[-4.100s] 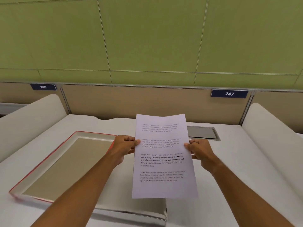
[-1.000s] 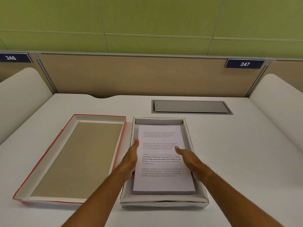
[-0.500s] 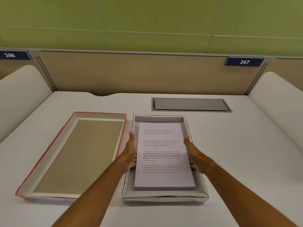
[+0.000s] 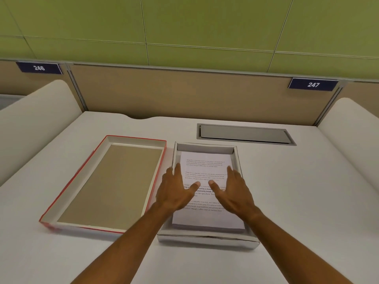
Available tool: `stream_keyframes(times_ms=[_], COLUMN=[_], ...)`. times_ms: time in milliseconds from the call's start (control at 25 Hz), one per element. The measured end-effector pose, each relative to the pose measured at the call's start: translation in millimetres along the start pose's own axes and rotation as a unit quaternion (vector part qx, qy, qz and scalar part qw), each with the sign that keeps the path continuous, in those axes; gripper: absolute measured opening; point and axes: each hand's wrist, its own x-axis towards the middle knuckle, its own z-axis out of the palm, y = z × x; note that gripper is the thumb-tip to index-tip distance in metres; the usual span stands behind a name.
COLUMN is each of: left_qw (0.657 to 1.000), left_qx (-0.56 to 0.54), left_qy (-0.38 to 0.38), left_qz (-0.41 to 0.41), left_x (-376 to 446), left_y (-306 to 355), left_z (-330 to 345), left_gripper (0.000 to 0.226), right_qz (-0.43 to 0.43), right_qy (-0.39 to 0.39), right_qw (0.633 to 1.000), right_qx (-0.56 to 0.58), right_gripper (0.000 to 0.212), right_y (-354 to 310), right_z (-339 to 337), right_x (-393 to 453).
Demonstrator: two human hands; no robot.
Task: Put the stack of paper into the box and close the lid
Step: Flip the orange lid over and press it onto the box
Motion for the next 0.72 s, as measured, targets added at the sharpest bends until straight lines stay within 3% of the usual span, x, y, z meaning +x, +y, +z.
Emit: stream_keyframes(times_ms=[200,320,520,720], left_qw=[0.981,0.969,0.961,0.959], left_qx=[0.162,0.205,0.242,0.255], left_qy=[0.097,0.13,0.135,0.124], left_qz=[0.054,0.044,0.015,-0.01], left_x=[-20,-36,-60,-70], left_y=[-15,-21,-36,-52], left_z=[0,-8,-23,-39], left_gripper=[0.106,0.108,0.107,0.107], right_qz=[-0.096,-0.151,-0.201,-0.197], right_qy=[0.041,0.052,0.05,0.052], right_qw=[0.991,0.98,0.965,0.964], right_qx=[-0.087,-0.122,-0.162,-0.173], right_gripper=[0.102,0.113,0.115,0.111], right_y=[-11,-18,-39,-62], right_z=[2,6,17,26], right_x=[-11,-20,-32,-42])
